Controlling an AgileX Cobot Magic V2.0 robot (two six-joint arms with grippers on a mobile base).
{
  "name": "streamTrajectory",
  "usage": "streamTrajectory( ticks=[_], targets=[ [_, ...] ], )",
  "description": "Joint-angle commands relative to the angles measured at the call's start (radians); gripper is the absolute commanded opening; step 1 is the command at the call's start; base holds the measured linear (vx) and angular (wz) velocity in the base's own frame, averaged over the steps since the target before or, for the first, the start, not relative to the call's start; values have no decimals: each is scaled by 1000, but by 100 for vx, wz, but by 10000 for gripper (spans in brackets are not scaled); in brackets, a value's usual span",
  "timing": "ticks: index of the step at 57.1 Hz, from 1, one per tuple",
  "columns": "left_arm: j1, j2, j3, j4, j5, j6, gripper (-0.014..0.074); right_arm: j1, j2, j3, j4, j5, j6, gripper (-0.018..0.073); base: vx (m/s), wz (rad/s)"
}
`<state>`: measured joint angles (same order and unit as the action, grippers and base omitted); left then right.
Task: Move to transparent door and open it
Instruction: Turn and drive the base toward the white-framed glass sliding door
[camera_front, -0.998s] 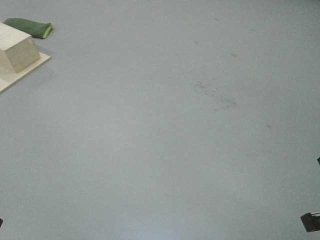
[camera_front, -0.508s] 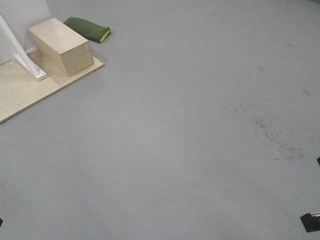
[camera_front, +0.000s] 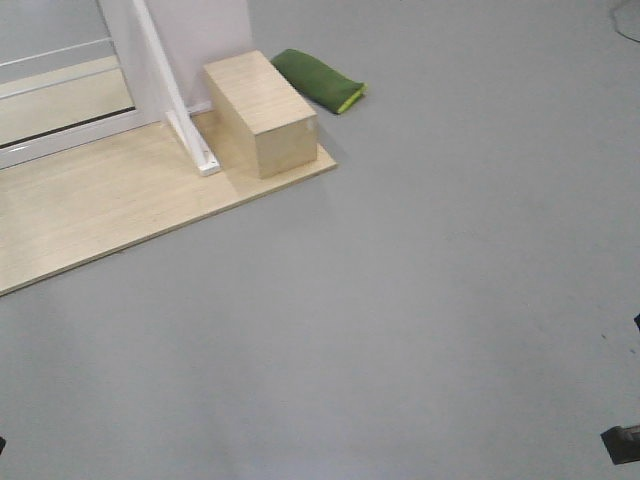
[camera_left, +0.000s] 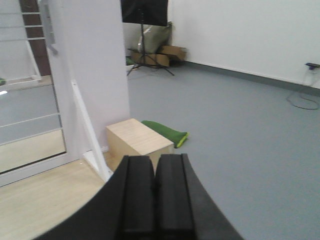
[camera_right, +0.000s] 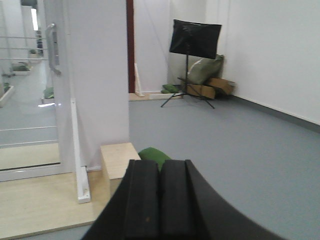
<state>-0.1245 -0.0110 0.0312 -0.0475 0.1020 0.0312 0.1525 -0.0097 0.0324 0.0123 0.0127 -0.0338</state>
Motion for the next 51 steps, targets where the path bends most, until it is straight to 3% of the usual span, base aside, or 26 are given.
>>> streamTrajectory(
  ticks=[1,30,51],
  targets=[
    [-6,-15,15,-10,-83,-2,-6,-4,-12,2,-2,-83,0,-9,51,69],
    [-6,-15,15,-10,-83,-2,-6,-4,-12,2,-2,-83,0,-9,52,71],
    [-6,-15,15,-10,-83,-2,-6,-4,-12,2,-2,-83,-3,-9,55,28]
  ],
)
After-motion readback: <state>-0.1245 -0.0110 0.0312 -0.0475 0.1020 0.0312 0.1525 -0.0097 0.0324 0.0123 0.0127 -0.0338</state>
